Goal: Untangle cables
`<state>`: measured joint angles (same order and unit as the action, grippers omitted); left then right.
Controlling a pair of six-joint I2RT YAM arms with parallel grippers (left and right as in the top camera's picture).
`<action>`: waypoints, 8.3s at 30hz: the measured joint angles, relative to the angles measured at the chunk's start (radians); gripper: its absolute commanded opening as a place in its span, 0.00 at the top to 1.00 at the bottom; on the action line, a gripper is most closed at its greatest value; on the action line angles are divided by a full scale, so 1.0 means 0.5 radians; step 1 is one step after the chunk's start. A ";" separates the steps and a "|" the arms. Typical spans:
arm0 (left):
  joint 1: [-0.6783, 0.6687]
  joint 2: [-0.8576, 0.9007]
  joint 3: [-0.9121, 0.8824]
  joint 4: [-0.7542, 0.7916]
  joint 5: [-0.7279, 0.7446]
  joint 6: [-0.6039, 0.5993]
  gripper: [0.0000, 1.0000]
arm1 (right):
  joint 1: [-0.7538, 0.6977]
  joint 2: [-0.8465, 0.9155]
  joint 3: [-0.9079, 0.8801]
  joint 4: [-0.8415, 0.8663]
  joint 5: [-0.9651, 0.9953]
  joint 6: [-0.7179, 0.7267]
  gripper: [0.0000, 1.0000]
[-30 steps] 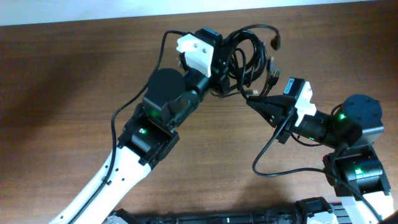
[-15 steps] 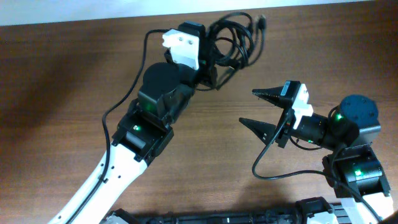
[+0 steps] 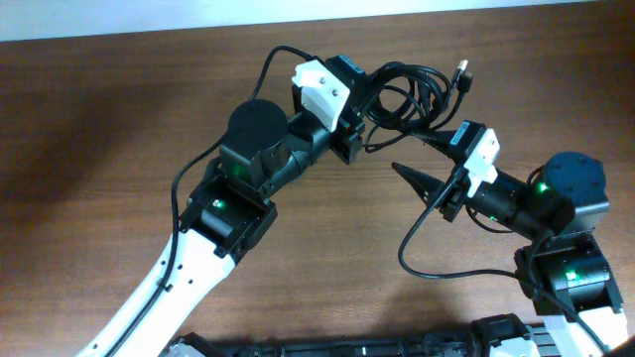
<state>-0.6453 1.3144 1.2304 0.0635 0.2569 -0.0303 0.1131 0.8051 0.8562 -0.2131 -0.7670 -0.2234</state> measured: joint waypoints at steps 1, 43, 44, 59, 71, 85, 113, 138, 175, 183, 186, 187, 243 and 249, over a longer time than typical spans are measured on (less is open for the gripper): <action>0.007 0.000 0.000 -0.001 0.001 0.010 1.00 | 0.000 0.000 0.000 -0.004 0.001 0.000 0.48; 0.111 0.000 0.003 0.088 0.364 -0.025 1.00 | 0.000 -0.008 0.000 -0.023 0.053 -0.332 0.96; 0.107 0.000 0.003 0.083 0.314 -0.056 1.00 | 0.000 -0.007 0.000 -0.023 0.035 -0.332 0.96; 0.139 0.000 0.004 0.069 -0.010 -0.167 1.00 | 0.000 -0.006 0.000 -0.056 0.343 -0.079 0.01; 0.196 -0.103 0.004 -0.057 0.389 -0.249 1.00 | 0.000 -0.006 -0.001 0.050 0.952 0.497 0.01; 0.425 -0.112 0.004 -0.066 0.889 -0.249 1.00 | 0.000 -0.008 -0.002 -0.238 0.900 0.510 0.01; 0.159 -0.116 0.004 -0.133 0.390 -0.385 1.00 | 0.000 -0.436 -0.005 -0.434 0.327 0.003 0.01; 0.069 -0.120 0.006 -0.510 0.870 1.042 1.00 | 0.000 -0.436 -0.005 -0.246 0.333 -0.010 0.01; 0.288 -0.224 0.015 -0.311 0.302 0.005 0.01 | 0.009 -0.433 -0.013 -0.140 0.388 -0.031 0.96; 0.298 -0.224 0.015 -0.282 0.850 0.082 0.01 | 0.009 -0.433 -0.013 -0.105 0.145 -0.185 0.89; 0.298 -0.220 0.016 -0.315 1.083 0.121 0.03 | 0.009 -0.433 -0.014 -0.056 0.109 -0.213 0.88; 0.298 -0.217 0.018 -0.342 1.135 0.134 0.03 | 0.009 -0.433 -0.014 -0.041 0.084 -0.249 0.87; 0.182 -0.152 0.023 -0.361 1.874 0.185 0.30 | 0.009 -0.127 -0.019 0.388 -0.492 -0.397 0.84; 0.182 -0.152 0.023 -0.400 1.853 0.181 0.44 | 0.009 -0.107 -0.019 0.485 -0.493 -0.397 0.84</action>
<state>-0.5545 1.2385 1.2419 -0.1364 1.1835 0.0601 0.1177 0.7517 0.8467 0.0296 -1.0134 -0.4221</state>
